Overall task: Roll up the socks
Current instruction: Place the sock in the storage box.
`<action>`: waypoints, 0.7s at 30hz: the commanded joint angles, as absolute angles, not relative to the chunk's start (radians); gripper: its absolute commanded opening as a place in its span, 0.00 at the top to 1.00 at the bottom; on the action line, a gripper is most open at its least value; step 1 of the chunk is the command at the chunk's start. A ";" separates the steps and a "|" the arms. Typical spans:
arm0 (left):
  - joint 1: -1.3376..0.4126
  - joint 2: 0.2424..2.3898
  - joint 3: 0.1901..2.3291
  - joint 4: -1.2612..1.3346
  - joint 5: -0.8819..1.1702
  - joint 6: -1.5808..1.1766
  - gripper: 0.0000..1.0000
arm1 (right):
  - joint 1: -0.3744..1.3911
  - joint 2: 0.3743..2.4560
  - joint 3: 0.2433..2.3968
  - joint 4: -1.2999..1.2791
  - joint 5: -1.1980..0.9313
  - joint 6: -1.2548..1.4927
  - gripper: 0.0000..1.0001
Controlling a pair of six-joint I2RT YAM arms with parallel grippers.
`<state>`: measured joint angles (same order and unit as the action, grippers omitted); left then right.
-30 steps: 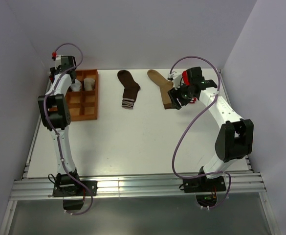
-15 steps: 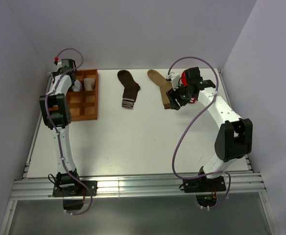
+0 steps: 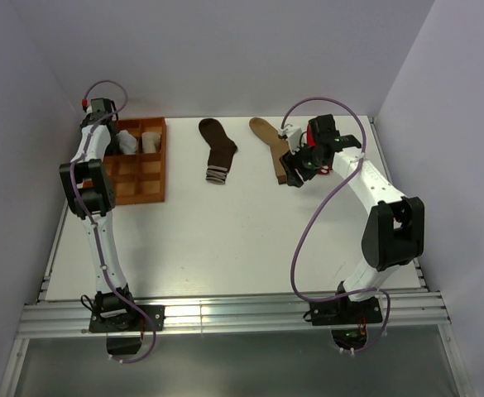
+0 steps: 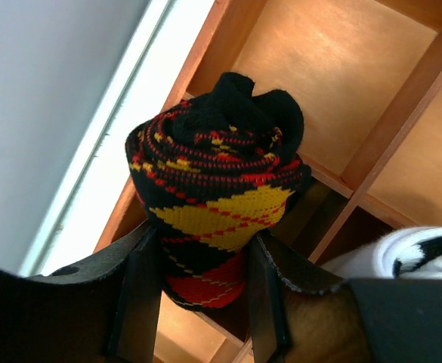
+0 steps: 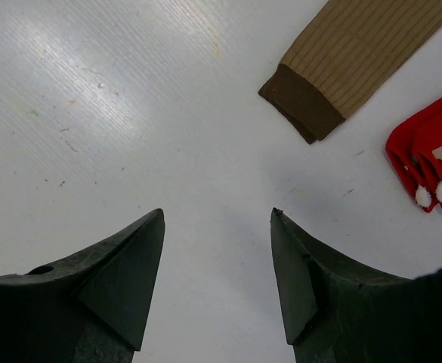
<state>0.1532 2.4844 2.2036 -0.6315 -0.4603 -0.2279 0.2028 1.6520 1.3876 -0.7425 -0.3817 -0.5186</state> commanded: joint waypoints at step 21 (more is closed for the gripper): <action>0.212 2.563 2.212 -0.772 -0.160 -0.387 0.85 | 0.247 1.644 1.393 -0.710 -0.324 -0.543 0.35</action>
